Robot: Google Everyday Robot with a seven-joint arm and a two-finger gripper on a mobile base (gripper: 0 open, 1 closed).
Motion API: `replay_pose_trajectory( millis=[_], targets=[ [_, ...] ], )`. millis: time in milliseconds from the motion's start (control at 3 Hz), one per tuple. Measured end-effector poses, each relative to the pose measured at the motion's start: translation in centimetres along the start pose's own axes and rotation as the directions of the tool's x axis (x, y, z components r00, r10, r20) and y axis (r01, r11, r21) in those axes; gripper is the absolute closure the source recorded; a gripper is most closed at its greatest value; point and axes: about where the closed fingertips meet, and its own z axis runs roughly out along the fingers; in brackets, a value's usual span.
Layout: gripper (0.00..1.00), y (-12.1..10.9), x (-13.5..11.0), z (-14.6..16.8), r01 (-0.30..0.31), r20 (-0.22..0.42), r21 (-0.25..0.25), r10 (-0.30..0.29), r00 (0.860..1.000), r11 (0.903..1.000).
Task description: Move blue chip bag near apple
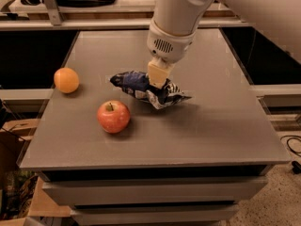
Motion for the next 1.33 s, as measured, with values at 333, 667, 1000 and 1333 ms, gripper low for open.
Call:
replay_pose_trajectory(
  millis=[333, 667, 1000, 1333],
  targets=[
    [0.14, -0.38, -0.51, 0.4, 0.002, 0.004, 0.004, -0.002, 1.0, 1.0],
    [0.0, -0.79, -0.87, 0.74, 0.005, 0.005, 0.01, -0.005, 1.0, 0.9999],
    [0.0, -0.93, -0.96, 0.9, 0.009, 0.006, 0.009, -0.009, 1.0, 0.9999],
    [0.0, -1.03, -1.07, 1.13, 0.021, 0.011, -0.003, -0.021, 1.0, 0.9998]
  ],
)
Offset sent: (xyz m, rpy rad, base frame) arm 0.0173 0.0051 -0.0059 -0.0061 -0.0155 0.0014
